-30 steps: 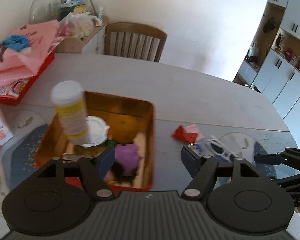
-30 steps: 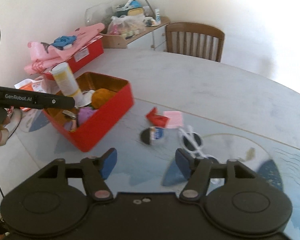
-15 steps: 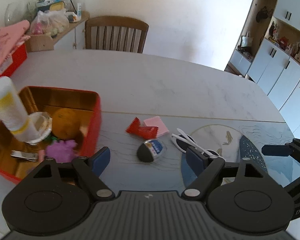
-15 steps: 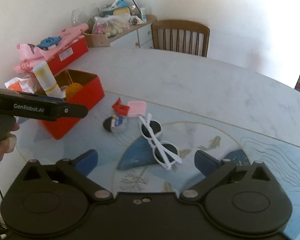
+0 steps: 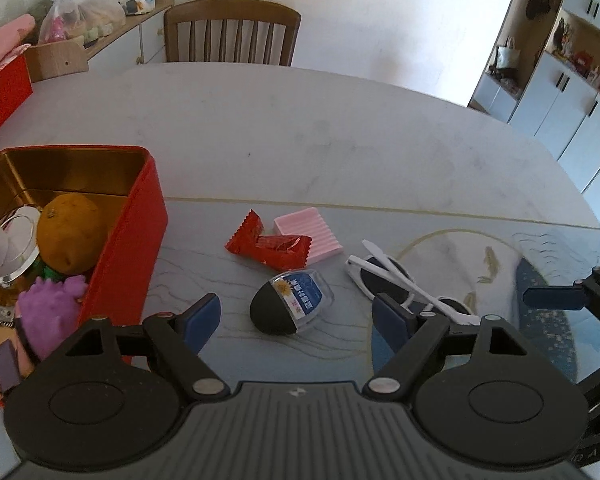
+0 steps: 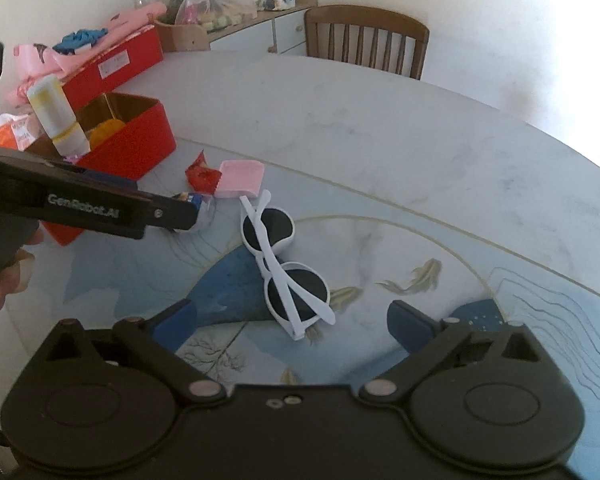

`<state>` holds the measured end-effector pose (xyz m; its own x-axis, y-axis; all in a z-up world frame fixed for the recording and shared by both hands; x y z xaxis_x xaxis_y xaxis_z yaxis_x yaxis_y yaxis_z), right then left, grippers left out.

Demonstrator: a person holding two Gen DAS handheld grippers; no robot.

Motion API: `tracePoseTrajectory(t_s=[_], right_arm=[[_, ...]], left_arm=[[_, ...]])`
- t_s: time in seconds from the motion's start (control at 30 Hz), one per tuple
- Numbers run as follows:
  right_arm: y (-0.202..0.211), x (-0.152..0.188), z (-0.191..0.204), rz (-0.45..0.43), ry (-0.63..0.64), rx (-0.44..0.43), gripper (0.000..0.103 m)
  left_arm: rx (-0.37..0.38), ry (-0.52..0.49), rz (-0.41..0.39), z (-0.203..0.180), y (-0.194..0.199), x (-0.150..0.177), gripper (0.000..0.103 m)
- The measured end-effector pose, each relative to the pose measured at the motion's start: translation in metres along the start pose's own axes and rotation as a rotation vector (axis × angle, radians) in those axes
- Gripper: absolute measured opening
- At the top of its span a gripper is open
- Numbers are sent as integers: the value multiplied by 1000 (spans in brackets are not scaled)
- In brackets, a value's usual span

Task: Organize rigid objects
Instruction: 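Move both grippers back toward the sunglasses and packets on the table, then grasp the black round container with the left gripper while the right grasps the white sunglasses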

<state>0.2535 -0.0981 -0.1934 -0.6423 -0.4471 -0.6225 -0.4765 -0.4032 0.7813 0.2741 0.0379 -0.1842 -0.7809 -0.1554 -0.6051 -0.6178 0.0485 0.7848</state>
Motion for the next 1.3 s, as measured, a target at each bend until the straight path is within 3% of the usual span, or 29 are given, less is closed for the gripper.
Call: tracePoseTrajectory(t_s=[0.27, 0.63, 0.83, 0.93, 1.3], right_arm=[[-18, -2, 4, 20, 40, -18, 91], [-31, -5, 2, 17, 71, 6, 65], [-30, -4, 0, -8, 82, 15, 56], [-29, -4, 0, -14, 88, 11, 43], [-18, -1, 6, -11, 47, 16, 41]], left_arm=[[-8, -3, 23, 3, -20, 1, 83], [-34, -59, 22, -2, -30, 1, 81], [-61, -111, 15, -6, -30, 1, 63], [-69, -133, 11, -9, -29, 1, 51], [-54, -116, 42, -11, -22, 6, 50]])
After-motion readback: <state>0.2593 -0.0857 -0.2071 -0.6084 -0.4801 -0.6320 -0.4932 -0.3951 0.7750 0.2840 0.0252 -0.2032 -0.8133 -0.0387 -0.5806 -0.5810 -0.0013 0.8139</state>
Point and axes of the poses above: each gripper's, at about its wrist camera, not at the fingertips, and y roughly against the way its jaws point, z to its left, x to its underside, the point moved 7 cm from there along -y, roughly the way its jaws point, and after that the axes turned 1 degree about y, right-handed, at the moved point
